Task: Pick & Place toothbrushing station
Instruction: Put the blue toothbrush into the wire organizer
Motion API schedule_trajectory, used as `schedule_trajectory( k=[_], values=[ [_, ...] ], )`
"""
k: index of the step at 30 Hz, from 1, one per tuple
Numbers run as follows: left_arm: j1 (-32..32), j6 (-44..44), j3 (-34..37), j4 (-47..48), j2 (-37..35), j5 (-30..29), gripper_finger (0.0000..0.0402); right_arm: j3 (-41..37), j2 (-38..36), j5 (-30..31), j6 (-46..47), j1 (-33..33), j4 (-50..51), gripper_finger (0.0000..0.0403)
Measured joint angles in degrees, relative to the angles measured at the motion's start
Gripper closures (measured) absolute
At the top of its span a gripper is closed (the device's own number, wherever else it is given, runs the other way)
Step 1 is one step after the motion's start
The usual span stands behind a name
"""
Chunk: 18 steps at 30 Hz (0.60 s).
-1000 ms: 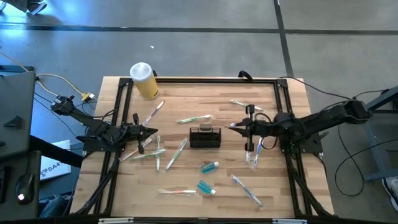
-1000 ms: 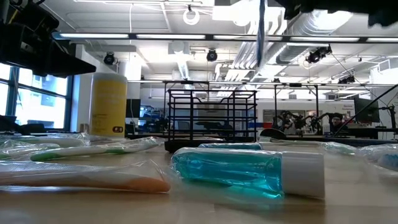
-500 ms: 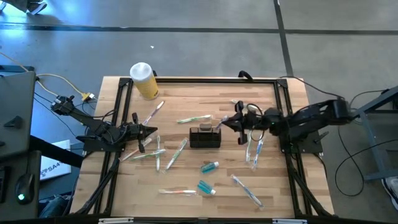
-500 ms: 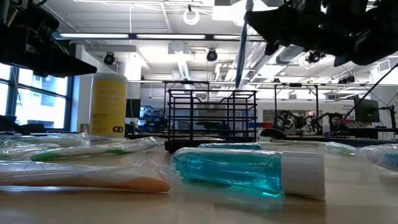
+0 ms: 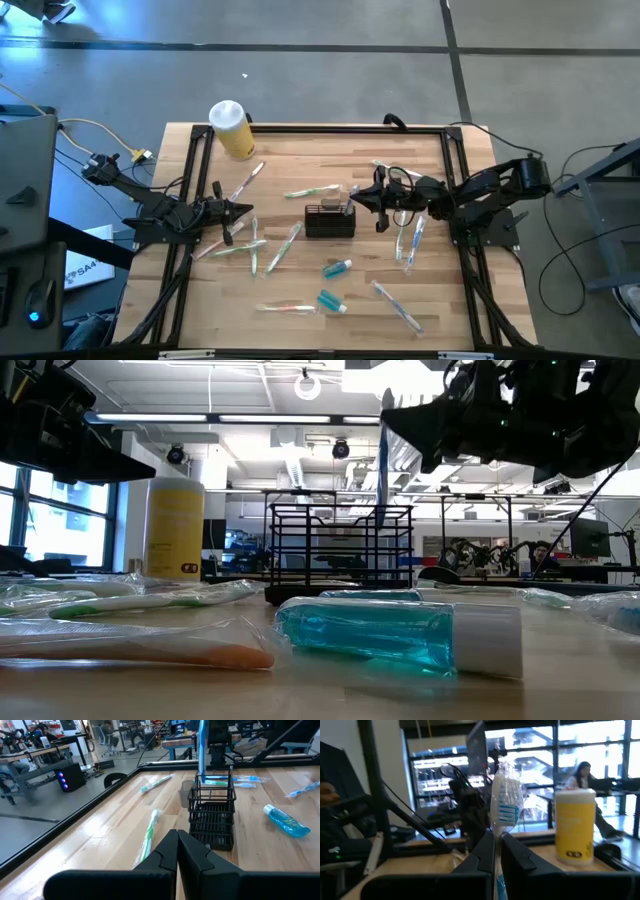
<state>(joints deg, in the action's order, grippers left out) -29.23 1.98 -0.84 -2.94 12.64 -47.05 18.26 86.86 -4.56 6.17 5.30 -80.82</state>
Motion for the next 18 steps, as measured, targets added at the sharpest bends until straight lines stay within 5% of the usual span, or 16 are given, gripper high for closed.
schedule_trajectory(
  k=[18],
  values=[
    [0.0,0.0,0.0,0.0,0.0,0.0,0.0401,0.0,7.4,2.1,3.1,0.0,-2.2,0.0396]
  ],
)
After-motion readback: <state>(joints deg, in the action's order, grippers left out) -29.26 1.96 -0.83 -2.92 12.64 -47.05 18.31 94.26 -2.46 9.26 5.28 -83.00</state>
